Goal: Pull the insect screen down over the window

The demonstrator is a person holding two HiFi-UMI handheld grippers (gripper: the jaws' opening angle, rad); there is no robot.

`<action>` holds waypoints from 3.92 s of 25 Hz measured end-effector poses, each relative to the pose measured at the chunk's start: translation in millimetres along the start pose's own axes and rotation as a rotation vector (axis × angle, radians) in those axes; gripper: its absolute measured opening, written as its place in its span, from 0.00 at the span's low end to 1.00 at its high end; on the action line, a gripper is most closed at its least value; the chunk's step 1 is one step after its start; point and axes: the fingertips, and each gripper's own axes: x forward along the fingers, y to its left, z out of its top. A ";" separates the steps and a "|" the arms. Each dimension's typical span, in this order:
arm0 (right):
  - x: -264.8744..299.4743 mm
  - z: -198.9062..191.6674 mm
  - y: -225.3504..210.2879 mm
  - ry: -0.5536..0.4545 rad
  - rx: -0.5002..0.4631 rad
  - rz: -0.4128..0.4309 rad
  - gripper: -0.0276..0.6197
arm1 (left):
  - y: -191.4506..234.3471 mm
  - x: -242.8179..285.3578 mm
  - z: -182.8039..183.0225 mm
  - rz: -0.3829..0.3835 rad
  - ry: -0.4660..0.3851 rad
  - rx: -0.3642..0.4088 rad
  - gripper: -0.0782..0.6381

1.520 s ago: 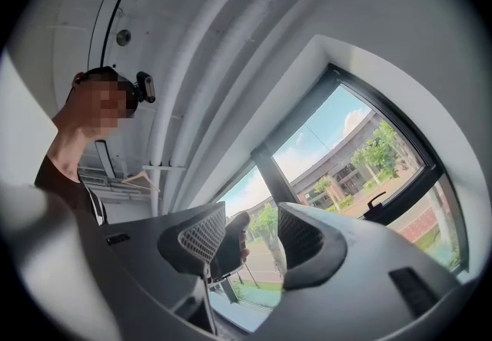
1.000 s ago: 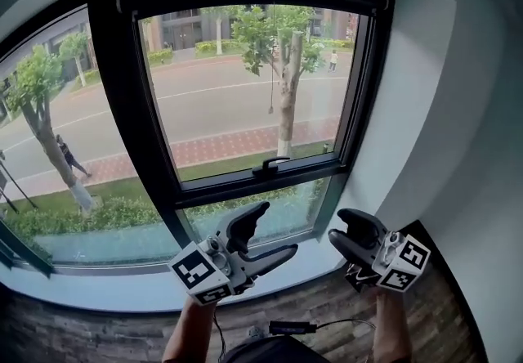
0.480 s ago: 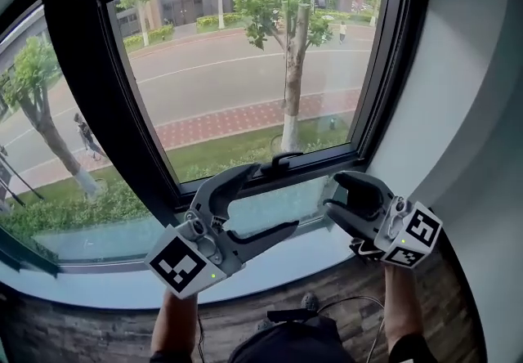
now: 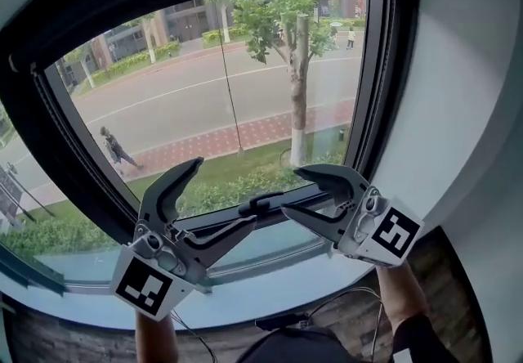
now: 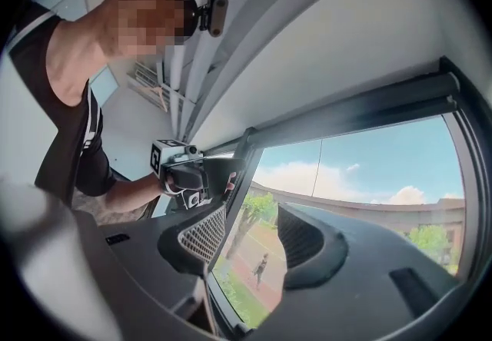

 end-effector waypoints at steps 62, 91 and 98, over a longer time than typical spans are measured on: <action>94.9 39.0 -180.5 0.780 -0.941 -0.068 0.39 | 168.0 62.4 -47.6 0.148 0.792 0.739 0.71; 55.8 -143.0 -105.3 0.909 -0.662 0.111 0.39 | 34.4 51.2 -200.8 -0.113 0.871 0.460 0.70; 52.2 -193.7 -58.2 0.928 -0.606 0.149 0.39 | -8.5 24.6 -245.5 -0.145 0.895 0.396 0.70</action>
